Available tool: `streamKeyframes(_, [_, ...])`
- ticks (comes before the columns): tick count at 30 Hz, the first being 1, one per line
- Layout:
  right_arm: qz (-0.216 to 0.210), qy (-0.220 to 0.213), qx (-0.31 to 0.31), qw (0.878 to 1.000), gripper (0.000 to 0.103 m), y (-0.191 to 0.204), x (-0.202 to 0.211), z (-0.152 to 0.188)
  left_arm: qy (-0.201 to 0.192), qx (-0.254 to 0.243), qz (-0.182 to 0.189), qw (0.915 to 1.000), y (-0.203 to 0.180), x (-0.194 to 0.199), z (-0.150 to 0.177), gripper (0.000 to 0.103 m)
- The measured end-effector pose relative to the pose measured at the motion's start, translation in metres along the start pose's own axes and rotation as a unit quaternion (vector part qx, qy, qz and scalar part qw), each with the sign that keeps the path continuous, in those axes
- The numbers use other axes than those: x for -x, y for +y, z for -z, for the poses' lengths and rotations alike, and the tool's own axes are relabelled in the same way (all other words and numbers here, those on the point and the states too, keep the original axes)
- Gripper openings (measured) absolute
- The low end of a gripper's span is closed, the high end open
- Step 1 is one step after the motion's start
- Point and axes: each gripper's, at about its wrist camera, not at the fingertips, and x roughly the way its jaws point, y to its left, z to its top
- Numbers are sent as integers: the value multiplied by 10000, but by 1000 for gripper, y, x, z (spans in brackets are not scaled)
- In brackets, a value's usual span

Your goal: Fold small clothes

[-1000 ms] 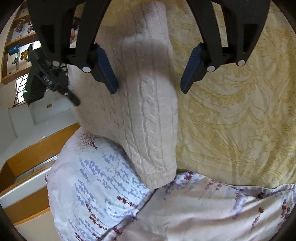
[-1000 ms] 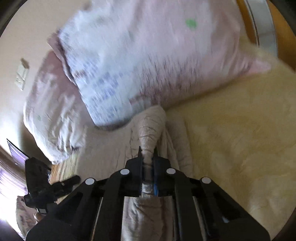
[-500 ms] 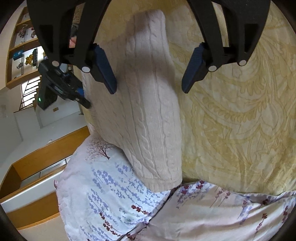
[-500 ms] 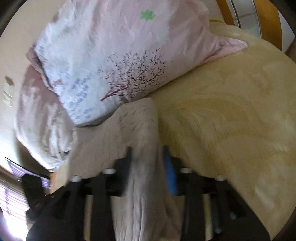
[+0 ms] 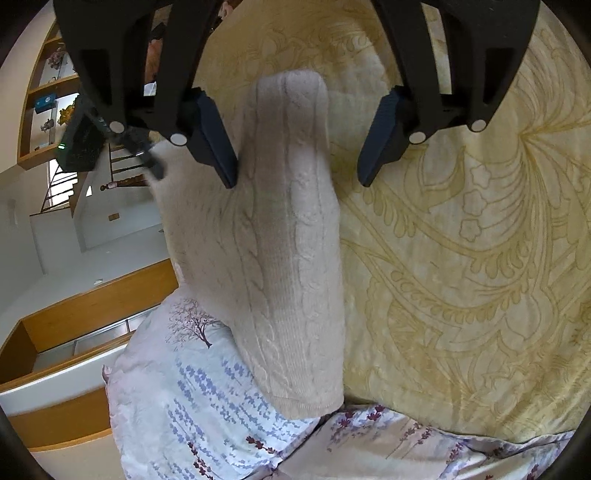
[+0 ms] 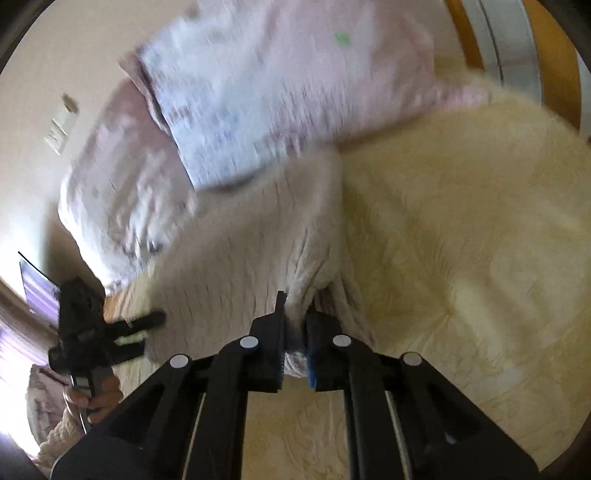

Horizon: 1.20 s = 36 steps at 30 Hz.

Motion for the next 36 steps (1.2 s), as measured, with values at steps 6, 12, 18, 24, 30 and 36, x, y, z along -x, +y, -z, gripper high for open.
streamKeyframes(6, [672,43,104,9977,9,-11,-2,-4,-45,-97,-84,9999,-4,0,-1,66])
streamKeyframes(12, [773,345,-174,9963,9,-30,-24,5,-128,-213,-191,9995,-8,0,-4,67])
streamKeyframes(18, [684,534,-219,9960,13,-32,-23,2,-133,-260,-148,9995,-12,-4,-13,70])
streamKeyframes(24, [42,372,-559,9977,71,-32,-9,-21,-213,-224,5,9995,-14,-9,-31,73])
streamKeyframes(30, [-425,850,-1065,9898,72,-46,-53,-51,-140,27,189,9997,-7,-22,-47,73])
streamKeyframes(36, [-714,1212,-1420,9798,72,-57,-85,-58,-48,201,413,9989,0,-32,-53,73])
